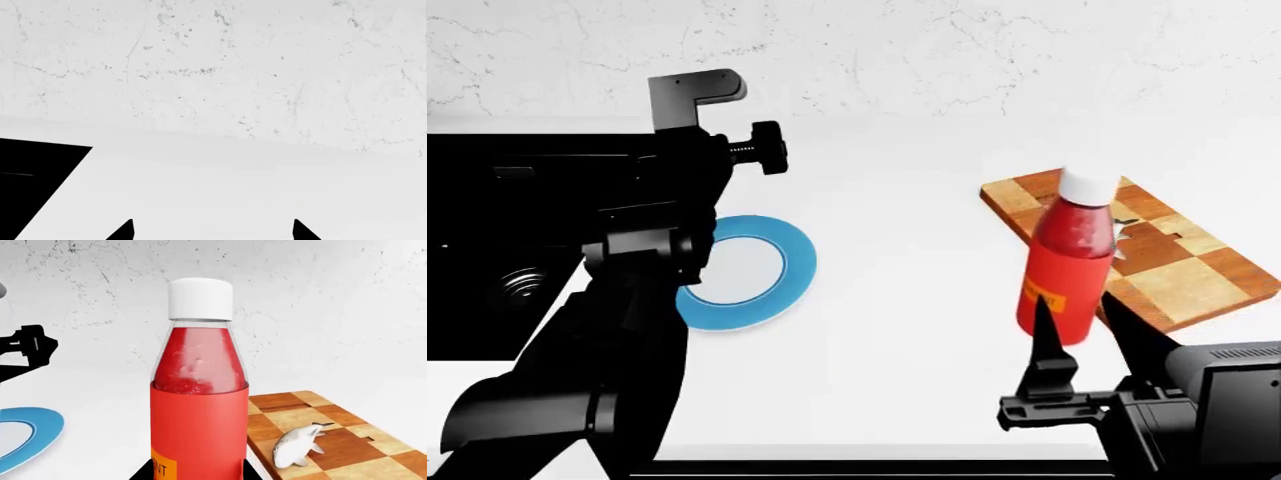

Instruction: Pick the fish from the plate and place it on the cutting board. Then pick the condiment bottle from the cabinet and place it next to the cutting board.

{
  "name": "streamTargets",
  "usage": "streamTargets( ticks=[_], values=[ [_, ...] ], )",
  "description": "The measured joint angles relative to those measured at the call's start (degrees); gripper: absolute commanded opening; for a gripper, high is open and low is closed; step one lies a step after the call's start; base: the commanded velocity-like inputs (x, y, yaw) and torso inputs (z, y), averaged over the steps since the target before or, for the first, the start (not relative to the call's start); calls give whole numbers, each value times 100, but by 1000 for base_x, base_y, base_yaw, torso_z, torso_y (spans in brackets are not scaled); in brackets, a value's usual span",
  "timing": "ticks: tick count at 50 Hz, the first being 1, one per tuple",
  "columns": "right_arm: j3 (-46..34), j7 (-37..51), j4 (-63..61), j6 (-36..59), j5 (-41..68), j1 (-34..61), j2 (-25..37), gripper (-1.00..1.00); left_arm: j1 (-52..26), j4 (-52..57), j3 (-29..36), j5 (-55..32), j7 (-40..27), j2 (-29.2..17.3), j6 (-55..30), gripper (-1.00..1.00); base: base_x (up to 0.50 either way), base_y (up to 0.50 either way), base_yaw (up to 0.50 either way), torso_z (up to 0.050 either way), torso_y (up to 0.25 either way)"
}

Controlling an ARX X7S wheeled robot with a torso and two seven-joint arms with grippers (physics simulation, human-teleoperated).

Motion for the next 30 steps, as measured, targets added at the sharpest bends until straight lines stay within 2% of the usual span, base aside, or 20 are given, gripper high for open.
streamTargets(
  ticks=[30],
  values=[
    [-233, -371, 634, -650, -988, -461, -148, -100, 5, 0, 39, -4, 3, 4, 10, 100, 0, 0, 0, 0, 0]
  ],
)
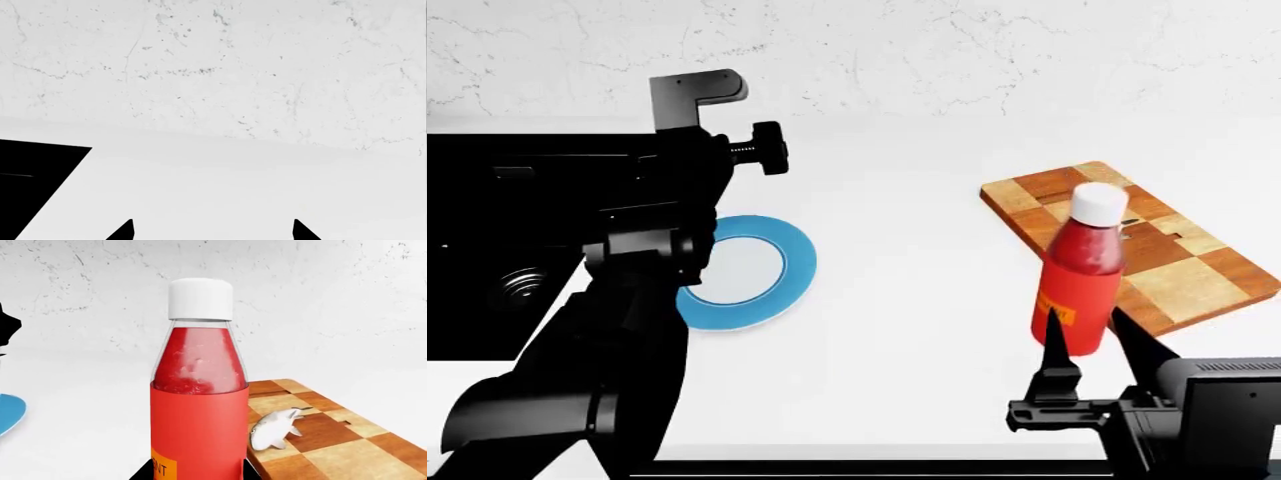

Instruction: Pick the fish from the plate and place it on the cutting board. Then pick the condiment bottle from the cabinet and place it next to the cutting board.

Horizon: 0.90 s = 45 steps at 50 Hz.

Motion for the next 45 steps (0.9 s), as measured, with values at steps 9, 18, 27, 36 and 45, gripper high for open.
streamTargets(
  ticks=[9, 18, 27, 36, 45],
  values=[
    [-181, -76, 216, -125, -280, -41, -69, -100, 2, 0, 1, -4, 5, 0, 5, 100, 0, 0, 0, 0, 0],
    [-285, -174, 440, -326, -478, -125, -143, -100, 2, 0, 3, -5, 9, -1, 10, 100, 0, 0, 0, 0, 0],
    [-305, -254, 634, -499, -560, -183, -202, -100, 3, 0, 7, -4, 12, 0, 18, 100, 0, 0, 0, 1, 1],
    [-285, -306, 812, -608, -582, -174, -242, -100, 3, 0, 18, -2, 11, 2, 23, 100, 0, 0, 0, 0, 0],
    [-296, -354, 1024, -680, -618, -98, -292, -100, 5, 0, 30, -2, 13, 2, 26, 100, 0, 0, 0, 0, 0]
  ],
)
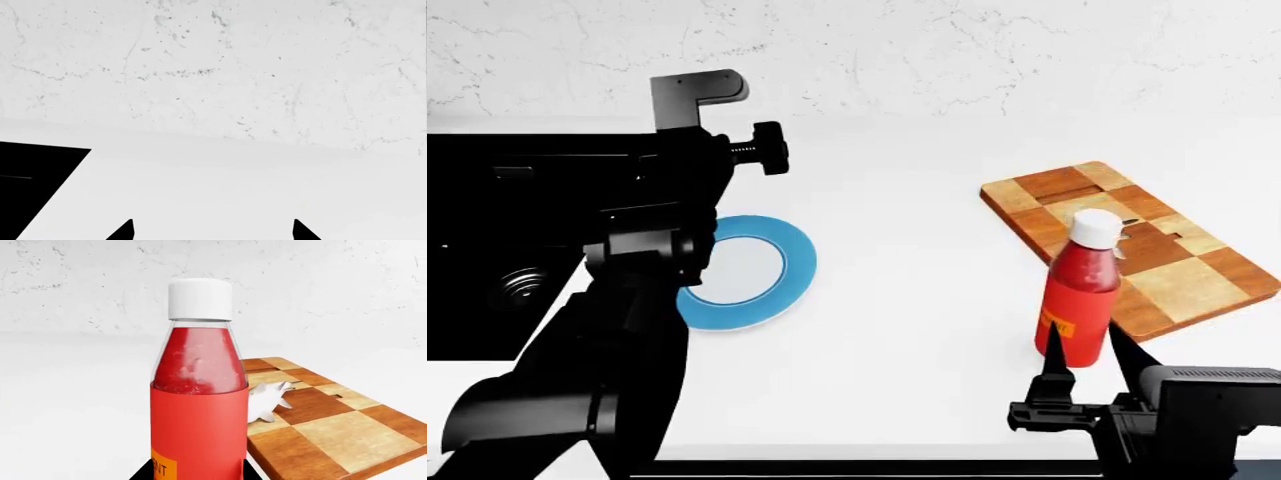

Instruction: Pick the fish from the plate and place it on the cutting board. Then pick the condiment bottle from the cabinet and place it next to the cutting board.

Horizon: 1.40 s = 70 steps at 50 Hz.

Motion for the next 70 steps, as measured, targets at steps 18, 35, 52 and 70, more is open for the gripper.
streamTargets(
  ticks=[18, 35, 52, 70],
  values=[
    [-109, -68, 318, -89, -166, 124, -81, -100, -3, 0, 7, -6, 3, 1, -1, 100, 0, 0, 0, 0, 1],
    [-163, -202, 565, -390, -446, 117, -212, 100, 1, 0, 7, -10, 13, 1, 12, 100, 1, 0, 0, 0, 0],
    [-233, -249, 763, -432, -459, 41, -246, 100, 7, 0, 0, -8, 20, -1, 24, 100, 0, 0, 0, 0, 0],
    [-207, -240, 747, -474, -418, -14, -235, 100, 3, 0, 17, -4, 15, 2, 22, 100, 0, 0, 0, 0, 0]
  ],
)
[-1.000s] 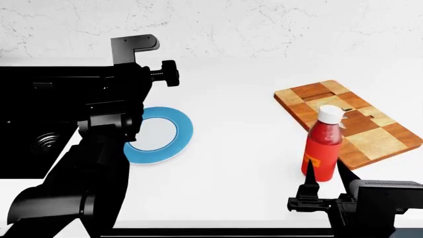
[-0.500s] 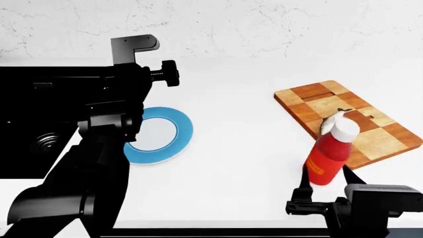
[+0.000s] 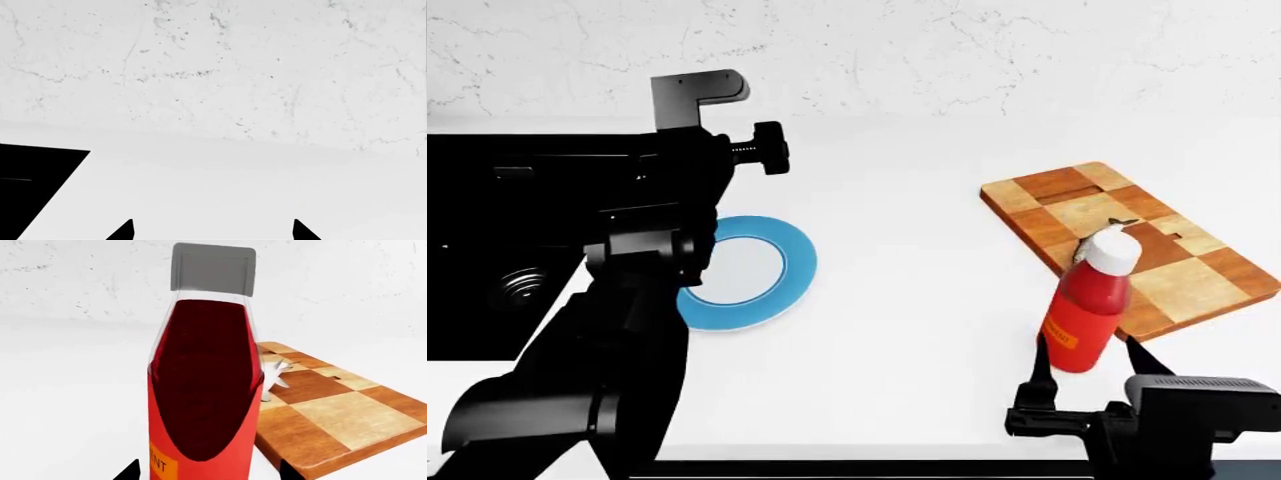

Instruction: Pick the fish from the plate and place it on the cutting board. Then pick the condiment bottle from the cabinet and place it next to the cutting board.

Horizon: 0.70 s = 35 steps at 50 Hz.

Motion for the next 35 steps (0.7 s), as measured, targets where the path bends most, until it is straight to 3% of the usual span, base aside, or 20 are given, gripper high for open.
streamTargets(
  ticks=[35],
  values=[
    [738, 363, -1670, -284, 338, -1065, 487, 100, -23, -2, -4, -24, 52, 8, 100, 100, 0, 0, 0, 0, 0]
  ],
)
